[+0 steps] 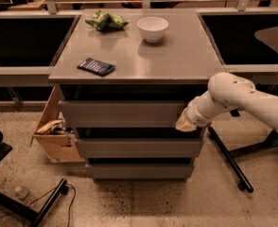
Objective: Close top drawer
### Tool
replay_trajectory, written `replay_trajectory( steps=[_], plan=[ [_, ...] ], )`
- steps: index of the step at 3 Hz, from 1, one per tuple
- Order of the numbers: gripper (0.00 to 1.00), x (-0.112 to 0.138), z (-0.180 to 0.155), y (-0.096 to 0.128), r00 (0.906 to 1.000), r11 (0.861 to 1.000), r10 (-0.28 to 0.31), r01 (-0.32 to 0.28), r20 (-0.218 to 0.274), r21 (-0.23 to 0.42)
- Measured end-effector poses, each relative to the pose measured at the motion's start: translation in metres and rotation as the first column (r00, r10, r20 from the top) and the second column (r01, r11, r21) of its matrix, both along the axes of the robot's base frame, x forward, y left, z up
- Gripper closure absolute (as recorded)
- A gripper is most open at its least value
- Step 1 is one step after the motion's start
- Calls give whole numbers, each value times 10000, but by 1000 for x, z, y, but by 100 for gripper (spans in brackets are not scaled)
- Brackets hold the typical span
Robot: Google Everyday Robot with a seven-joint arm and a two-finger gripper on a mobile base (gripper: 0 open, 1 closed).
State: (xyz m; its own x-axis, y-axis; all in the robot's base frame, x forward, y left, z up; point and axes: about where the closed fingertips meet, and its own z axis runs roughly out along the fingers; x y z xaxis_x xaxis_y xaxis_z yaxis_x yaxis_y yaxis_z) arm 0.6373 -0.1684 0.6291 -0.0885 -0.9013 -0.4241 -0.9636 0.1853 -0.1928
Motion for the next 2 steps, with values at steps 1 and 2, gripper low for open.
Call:
replay_trajectory(
  steps=[1, 2],
  plan=[
    [12, 0, 0, 0, 10000, 10000, 0, 0, 0, 0],
    [0, 0, 0, 0, 10000, 10000, 1, -1, -1, 0]
  ],
)
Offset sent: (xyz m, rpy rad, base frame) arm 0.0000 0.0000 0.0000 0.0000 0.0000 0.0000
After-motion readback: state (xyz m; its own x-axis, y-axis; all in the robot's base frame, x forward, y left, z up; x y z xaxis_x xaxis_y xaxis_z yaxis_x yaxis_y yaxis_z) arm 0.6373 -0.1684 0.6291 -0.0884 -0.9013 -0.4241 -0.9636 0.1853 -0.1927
